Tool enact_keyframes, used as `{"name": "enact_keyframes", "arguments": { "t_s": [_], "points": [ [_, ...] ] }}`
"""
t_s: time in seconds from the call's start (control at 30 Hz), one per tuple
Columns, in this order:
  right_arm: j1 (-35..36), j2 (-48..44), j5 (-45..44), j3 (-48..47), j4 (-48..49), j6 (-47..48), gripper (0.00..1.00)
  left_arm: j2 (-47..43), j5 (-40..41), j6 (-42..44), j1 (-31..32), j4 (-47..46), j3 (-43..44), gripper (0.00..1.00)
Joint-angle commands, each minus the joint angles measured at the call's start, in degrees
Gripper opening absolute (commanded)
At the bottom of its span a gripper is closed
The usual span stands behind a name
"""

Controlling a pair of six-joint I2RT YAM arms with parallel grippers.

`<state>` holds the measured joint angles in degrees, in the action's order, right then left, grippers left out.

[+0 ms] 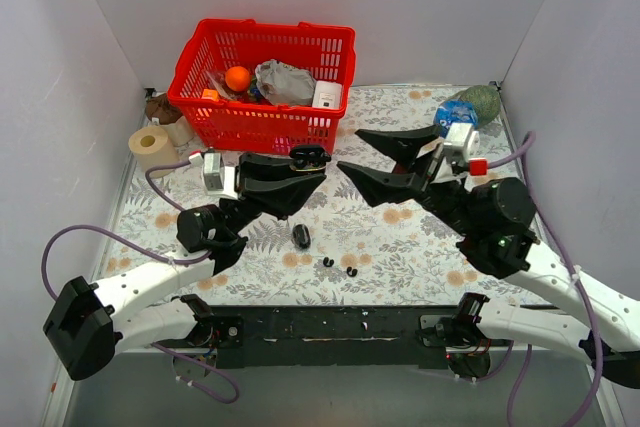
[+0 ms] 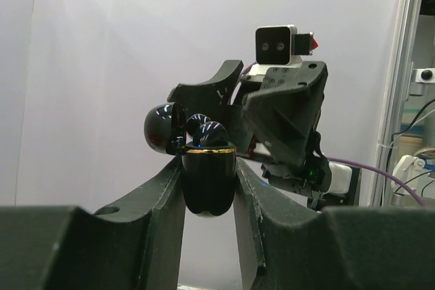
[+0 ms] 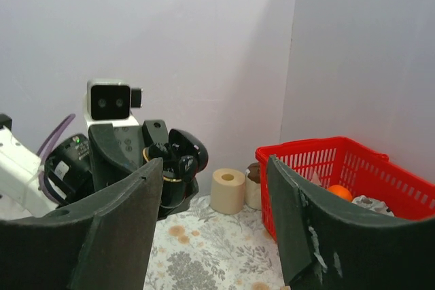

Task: Insert the wireless bluetooth earbuds into the charging case
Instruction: Place the earbud in the charging case.

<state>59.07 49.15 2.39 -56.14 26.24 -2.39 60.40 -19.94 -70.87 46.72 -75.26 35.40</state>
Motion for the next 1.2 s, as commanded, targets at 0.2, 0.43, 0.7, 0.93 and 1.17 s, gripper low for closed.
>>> {"name": "enact_keyframes", "arguments": {
  "t_s": [0.2, 0.43, 0.7, 0.93, 1.17],
  "points": [
    [0.17, 4.46, -11.62, -19.27, -25.97, -0.85, 0.7, -2.57, -3.43, 0.74, 0.21, -5.77, 0.29, 0.0],
    [0.17, 6.75, -13.99, -20.59, -29.49, -2.79, 0.72, -2.39, -4.75, 0.12, 0.21, -5.77, 0.29, 0.0],
    [0.17, 8.07, -12.68, -21.73, -31.25, -3.85, 0.72, -2.48, -3.96, 0.65, 0.21, -5.16, -0.15, 0.0],
    [0.17, 6.67, -15.22, -21.38, -31.6, -3.58, 0.72, -3.27, -2.73, 2.49, 0.21, -2.79, -0.68, 0.0],
    [0.17, 6.4, -13.91, -21.21, -30.9, -3.58, 0.72, -3.01, -2.29, 2.67, 0.21, -2.52, -1.12, 0.0]
  ]
}}
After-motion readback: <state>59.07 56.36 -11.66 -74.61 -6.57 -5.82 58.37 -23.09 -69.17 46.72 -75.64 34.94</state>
